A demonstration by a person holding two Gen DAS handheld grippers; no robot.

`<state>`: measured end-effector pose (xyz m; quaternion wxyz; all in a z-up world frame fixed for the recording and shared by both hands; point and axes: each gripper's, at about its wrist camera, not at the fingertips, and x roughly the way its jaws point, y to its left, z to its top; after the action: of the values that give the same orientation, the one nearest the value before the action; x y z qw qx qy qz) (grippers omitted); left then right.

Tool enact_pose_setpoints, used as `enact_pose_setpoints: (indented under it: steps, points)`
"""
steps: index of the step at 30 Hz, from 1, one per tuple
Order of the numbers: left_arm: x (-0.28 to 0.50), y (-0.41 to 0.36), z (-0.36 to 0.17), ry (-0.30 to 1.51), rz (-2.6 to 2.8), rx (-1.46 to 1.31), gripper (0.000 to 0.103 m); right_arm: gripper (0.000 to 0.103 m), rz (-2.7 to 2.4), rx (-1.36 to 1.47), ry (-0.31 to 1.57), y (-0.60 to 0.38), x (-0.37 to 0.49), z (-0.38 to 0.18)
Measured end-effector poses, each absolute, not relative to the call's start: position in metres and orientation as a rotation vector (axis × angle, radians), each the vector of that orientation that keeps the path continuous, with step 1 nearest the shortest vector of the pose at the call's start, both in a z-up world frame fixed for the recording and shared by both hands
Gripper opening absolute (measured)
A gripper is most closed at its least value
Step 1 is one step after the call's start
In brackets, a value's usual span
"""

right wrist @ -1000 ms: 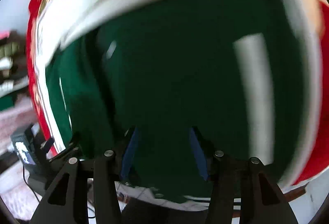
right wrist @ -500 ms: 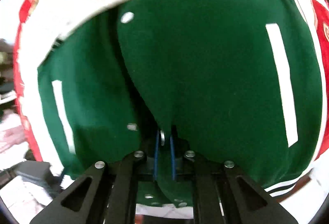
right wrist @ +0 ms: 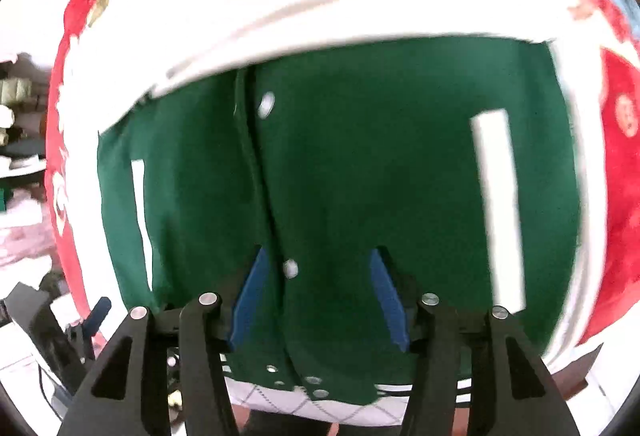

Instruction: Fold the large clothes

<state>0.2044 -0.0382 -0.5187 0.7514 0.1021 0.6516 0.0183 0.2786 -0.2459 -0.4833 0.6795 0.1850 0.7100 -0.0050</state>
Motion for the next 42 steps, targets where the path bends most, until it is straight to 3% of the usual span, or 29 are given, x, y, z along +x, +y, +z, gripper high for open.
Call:
enact_pose_setpoints:
  steps: [7, 13, 17, 19, 23, 28, 30, 31, 36, 42]
  points:
    - [0.243, -0.099, -0.524, 1.338, 0.031, 0.268, 0.103, 0.056, -0.089, 0.532, 1.541, -0.344, 0.282, -0.475]
    - [0.257, -0.135, -0.584, 1.396, 0.178, 0.423, 0.103, 0.056, -0.160, 0.481, 1.490, -0.405, 0.311, -0.525]
    - [0.253, -0.137, -0.582, 1.402, 0.271, 0.398, 0.103, 0.056, -0.106, 0.354, 1.525, -0.450, 0.358, -0.568]
    - [0.254, -0.144, -0.581, 1.399, 0.310, 0.429, 0.103, 0.038, -0.067, 0.277, 1.567, -0.458, 0.376, -0.593]
    - [0.256, -0.150, -0.577, 1.401, 0.374, 0.449, 0.103, 0.037, -0.007, 0.252, 1.544, -0.477, 0.389, -0.599]
    - [0.251, -0.175, -0.552, 1.362, 0.480, 0.601, 0.103, 0.042, 0.110, 0.259, 1.583, -0.490, 0.389, -0.584]
    - [0.241, -0.197, -0.527, 1.323, 0.507, 0.629, 0.103, 0.054, 0.150, 0.296, 1.574, -0.520, 0.378, -0.567]
    - [0.233, -0.210, -0.516, 1.307, 0.513, 0.639, 0.103, 0.056, 0.166, 0.302, 1.563, -0.529, 0.373, -0.559]
    - [0.181, -0.287, -0.485, 1.290, 0.472, 0.702, 0.103, 0.058, 0.161, 0.269, 1.561, -0.584, 0.337, -0.530]
    - [0.133, -0.357, -0.502, 1.355, 0.382, 0.732, 0.103, 0.058, 0.031, 0.269, 1.602, -0.651, 0.285, -0.529]
